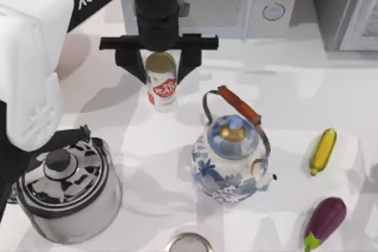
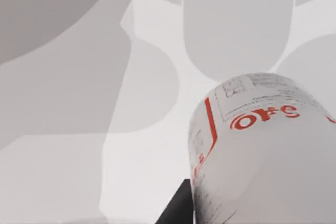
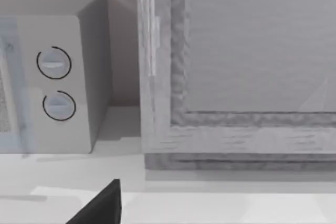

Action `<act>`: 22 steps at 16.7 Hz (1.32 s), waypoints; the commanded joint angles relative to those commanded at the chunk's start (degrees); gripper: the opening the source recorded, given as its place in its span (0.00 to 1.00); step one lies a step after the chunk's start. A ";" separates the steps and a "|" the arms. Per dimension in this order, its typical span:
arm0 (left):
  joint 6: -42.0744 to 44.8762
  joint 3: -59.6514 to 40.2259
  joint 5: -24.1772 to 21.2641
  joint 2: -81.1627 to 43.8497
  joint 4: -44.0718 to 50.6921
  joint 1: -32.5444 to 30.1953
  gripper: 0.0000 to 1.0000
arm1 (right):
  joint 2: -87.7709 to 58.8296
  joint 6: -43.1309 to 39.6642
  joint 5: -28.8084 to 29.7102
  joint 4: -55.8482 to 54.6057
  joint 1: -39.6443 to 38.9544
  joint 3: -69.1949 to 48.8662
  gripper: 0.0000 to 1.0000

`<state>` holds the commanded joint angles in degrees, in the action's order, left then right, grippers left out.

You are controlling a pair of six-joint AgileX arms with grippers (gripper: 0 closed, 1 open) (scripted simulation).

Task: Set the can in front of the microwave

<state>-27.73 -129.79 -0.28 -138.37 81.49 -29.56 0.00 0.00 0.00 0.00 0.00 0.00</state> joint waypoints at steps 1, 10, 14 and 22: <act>0.00 0.00 0.00 0.00 0.00 0.00 0.60 | 0.00 0.00 0.00 0.00 0.00 0.00 1.00; 0.00 0.00 0.00 0.00 0.00 0.00 1.00 | 0.00 0.00 0.00 0.00 0.00 0.00 1.00; 0.00 0.00 0.00 0.00 0.00 0.00 1.00 | 0.00 0.00 0.00 0.00 0.00 0.00 1.00; -5.46 -0.81 -5.57 -2.92 7.30 1.22 1.00 | 0.00 0.00 0.00 0.00 0.00 0.00 1.00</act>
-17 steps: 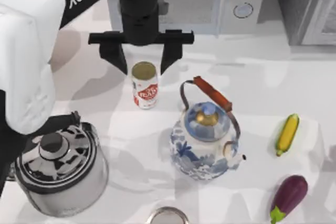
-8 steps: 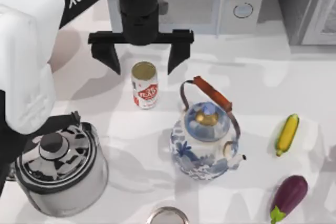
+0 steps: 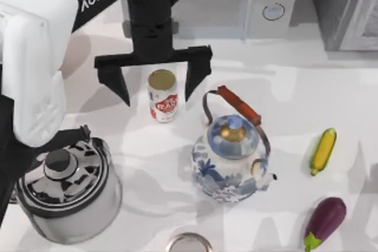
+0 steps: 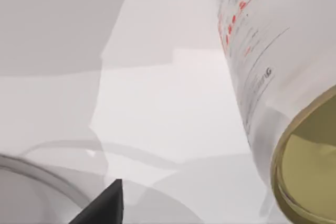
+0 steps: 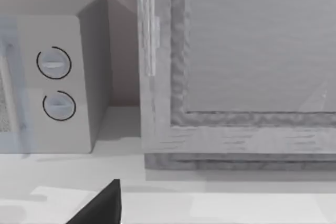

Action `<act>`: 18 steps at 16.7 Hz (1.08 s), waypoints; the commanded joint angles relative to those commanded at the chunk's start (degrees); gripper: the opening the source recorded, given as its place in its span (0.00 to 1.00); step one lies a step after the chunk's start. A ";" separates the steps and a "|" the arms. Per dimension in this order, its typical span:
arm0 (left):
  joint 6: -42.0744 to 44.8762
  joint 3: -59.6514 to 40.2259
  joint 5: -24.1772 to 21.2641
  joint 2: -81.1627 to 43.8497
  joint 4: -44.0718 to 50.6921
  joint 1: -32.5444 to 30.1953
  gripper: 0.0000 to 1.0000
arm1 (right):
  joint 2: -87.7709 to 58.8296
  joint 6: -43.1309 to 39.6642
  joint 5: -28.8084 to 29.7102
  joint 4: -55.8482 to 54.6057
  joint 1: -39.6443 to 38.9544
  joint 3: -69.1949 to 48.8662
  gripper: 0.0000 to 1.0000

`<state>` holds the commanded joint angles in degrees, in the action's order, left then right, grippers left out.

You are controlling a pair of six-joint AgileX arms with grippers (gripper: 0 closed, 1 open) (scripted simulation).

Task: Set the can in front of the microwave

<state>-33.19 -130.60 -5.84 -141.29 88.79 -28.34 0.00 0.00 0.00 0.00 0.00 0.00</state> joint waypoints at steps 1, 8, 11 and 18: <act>-0.51 -0.24 -1.00 -0.56 1.56 -0.02 1.00 | 0.00 0.00 0.00 0.00 0.00 0.00 1.00; 0.91 -10.14 -2.56 -0.17 3.31 -1.06 1.00 | 0.00 0.00 0.00 0.00 0.00 0.00 1.00; 1.89 -13.43 0.23 -0.23 3.23 -0.65 1.00 | 0.00 0.00 0.00 0.00 0.00 0.00 1.00; 5.16 -14.87 5.42 -0.59 4.76 -1.23 1.00 | 0.00 0.00 0.00 0.00 0.00 0.00 1.00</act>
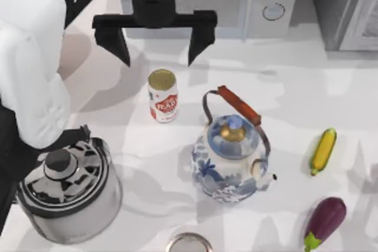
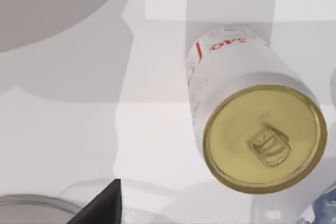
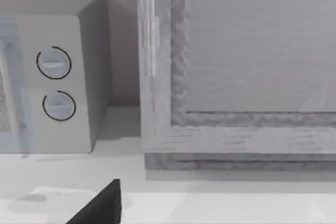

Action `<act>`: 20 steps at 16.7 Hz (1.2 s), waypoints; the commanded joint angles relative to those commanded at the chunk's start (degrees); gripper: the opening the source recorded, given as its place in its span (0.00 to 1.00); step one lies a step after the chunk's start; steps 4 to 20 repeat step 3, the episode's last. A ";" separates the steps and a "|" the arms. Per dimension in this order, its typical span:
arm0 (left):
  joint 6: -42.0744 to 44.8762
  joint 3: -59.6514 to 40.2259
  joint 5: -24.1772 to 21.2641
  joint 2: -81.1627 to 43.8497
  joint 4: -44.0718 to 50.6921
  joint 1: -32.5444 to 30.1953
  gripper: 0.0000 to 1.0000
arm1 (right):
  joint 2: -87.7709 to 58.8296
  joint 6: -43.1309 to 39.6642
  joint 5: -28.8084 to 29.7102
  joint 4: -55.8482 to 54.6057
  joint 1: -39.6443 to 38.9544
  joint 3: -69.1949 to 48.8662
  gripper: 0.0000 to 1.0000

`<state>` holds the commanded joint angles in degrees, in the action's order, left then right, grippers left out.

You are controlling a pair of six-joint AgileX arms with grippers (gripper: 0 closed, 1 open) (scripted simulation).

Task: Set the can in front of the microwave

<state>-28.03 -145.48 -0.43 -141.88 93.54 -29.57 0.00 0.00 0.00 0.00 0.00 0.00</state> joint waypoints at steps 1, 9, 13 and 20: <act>0.23 0.05 0.10 0.00 0.04 -0.18 1.00 | 0.00 0.00 0.00 0.00 0.00 0.00 1.00; 0.27 0.06 0.11 0.00 0.05 -0.22 1.00 | 0.00 0.00 0.00 0.00 0.00 0.00 1.00; 0.27 0.06 0.11 0.00 0.05 -0.22 1.00 | 0.00 0.00 0.00 0.00 0.00 0.00 1.00; 0.27 0.06 0.11 0.00 0.05 -0.22 1.00 | 0.00 0.00 0.00 0.00 0.00 0.00 1.00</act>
